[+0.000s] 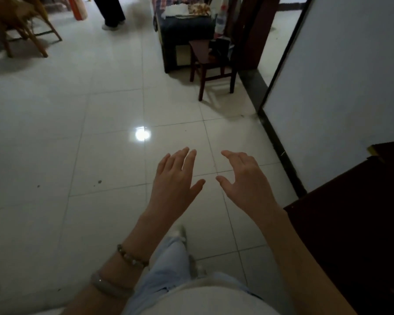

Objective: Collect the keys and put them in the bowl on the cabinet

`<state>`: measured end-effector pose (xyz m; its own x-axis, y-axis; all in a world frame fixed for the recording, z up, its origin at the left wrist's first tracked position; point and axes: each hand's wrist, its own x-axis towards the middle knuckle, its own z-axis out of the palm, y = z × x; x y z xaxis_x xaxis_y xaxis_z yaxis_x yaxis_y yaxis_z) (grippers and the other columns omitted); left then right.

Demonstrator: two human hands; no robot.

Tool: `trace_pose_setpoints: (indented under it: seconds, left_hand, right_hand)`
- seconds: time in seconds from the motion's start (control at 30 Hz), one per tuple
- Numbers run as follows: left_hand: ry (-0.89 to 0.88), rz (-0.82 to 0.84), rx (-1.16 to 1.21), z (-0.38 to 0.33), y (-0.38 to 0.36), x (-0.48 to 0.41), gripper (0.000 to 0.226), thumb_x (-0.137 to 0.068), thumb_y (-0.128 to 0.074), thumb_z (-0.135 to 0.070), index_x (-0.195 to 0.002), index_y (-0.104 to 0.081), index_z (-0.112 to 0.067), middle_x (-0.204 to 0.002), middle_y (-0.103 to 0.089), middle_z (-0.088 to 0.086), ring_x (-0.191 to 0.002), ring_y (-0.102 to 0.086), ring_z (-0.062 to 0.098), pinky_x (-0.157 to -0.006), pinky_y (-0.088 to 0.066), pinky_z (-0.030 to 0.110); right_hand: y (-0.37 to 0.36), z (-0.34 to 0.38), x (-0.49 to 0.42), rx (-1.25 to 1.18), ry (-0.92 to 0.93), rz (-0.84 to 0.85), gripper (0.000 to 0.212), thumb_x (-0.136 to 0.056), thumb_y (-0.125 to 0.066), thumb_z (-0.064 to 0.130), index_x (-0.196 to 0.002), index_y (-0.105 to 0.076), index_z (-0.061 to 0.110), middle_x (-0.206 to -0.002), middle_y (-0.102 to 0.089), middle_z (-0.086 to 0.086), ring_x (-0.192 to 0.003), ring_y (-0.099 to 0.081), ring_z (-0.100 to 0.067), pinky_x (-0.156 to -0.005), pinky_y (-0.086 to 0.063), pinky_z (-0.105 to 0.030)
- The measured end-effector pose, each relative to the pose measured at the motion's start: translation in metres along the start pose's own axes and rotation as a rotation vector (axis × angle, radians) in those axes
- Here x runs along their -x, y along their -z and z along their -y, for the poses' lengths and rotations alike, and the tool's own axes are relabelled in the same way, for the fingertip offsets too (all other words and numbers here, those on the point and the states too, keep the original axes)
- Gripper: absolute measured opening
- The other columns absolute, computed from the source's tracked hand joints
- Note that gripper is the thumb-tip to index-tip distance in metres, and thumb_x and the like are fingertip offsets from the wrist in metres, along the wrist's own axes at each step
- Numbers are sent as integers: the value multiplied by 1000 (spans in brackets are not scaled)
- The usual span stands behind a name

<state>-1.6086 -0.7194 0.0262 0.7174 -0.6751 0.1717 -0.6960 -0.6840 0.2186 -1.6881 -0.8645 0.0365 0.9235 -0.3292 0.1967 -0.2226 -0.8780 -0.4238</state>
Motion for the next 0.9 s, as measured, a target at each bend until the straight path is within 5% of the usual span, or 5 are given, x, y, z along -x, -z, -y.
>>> trace_pose_setpoints:
  seconds: [0.5, 0.9]
  left_hand:
    - [-457, 88, 56, 4, -34, -246, 71, -83, -61, -42, -137, -31, -9, -142, -41, 15, -132, -35, 28, -111, -17, 41]
    - [-809, 175, 110, -39, -64, -375, 71, -84, -59, -43, -139, -28, -10, -144, -38, 15, -132, -33, 29, -112, -17, 42]
  right_hand:
    - [7, -79, -153, 53, -416, -206, 58, -79, -68, 23, -129, -42, 11, -125, -55, -13, -115, -49, -25, -87, -32, -25]
    - [30, -132, -211, 36, -725, -369, 59, -80, -67, 24, -130, -39, 15, -127, -52, -10, -116, -45, -21, -87, -39, -27]
